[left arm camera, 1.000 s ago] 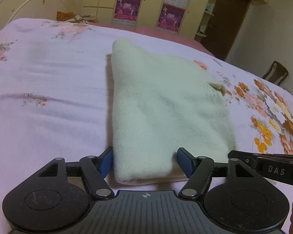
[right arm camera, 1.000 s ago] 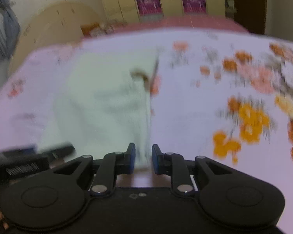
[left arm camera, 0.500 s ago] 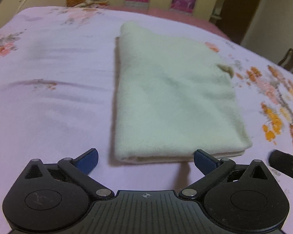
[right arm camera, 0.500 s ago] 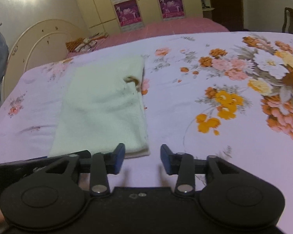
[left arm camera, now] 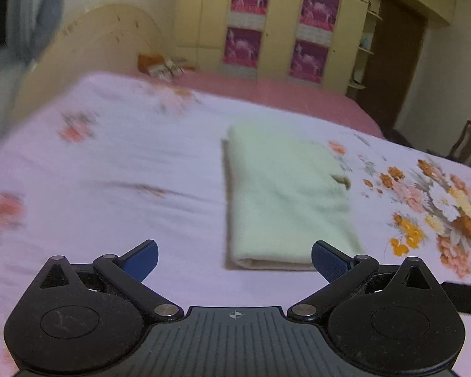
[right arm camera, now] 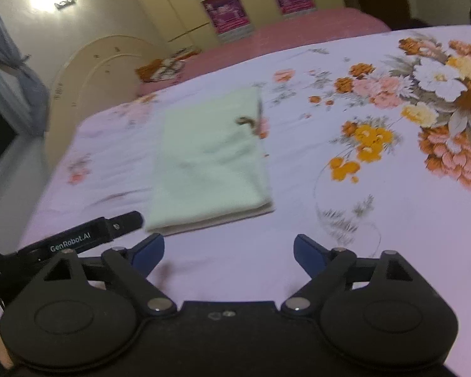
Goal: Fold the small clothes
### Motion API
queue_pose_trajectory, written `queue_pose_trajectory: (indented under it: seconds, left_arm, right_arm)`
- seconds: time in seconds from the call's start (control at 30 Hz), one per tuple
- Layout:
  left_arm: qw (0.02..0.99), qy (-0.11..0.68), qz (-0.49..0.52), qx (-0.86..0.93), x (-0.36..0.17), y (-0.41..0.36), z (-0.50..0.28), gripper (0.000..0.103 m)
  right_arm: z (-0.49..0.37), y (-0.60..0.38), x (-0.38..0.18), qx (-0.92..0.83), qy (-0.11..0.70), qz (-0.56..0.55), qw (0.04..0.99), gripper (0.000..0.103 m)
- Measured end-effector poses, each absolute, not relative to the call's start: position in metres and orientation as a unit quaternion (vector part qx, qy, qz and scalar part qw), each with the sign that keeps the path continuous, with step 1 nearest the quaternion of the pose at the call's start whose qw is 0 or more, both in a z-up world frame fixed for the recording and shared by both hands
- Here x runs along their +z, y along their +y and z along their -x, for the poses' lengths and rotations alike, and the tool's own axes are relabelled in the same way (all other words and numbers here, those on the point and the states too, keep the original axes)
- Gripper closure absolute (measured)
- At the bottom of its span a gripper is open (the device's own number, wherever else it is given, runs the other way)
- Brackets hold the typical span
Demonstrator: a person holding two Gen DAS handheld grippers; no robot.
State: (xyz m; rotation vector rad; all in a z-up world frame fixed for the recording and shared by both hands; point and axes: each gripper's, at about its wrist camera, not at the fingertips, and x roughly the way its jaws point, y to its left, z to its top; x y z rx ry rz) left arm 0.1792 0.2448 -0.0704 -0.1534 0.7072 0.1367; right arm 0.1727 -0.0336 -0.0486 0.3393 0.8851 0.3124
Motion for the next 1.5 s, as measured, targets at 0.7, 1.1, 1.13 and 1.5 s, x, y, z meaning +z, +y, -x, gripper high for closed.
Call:
queue_pose_trajectory:
  seconds: [0.7,1.1,1.13,1.5]
  left_arm:
    - [0.943,0.317,0.059,0.079,0.040,0.153,0.036,0.000]
    - [0.950,0.296,0.045,0.090,0.060,0.128,0.083,0.000]
    - [0.950,0.295,0.044,0.091,0.060,0.128,0.084,0.000]
    - [0.951,0.289,0.049,0.102,0.064,0.132,0.091,0.000]
  right_arm:
    - [0.032,-0.063,0.068,0.125,0.243,-0.009,0.962,0.001]
    - [0.068,-0.088,0.075,0.098,0.215,-0.021,0.971,0.001]
    - [0.069,-0.088,0.076,0.099,0.213,-0.020,0.972,0.001]
    - [0.077,-0.087,0.072,0.091,0.221,-0.015,0.971,0.001]
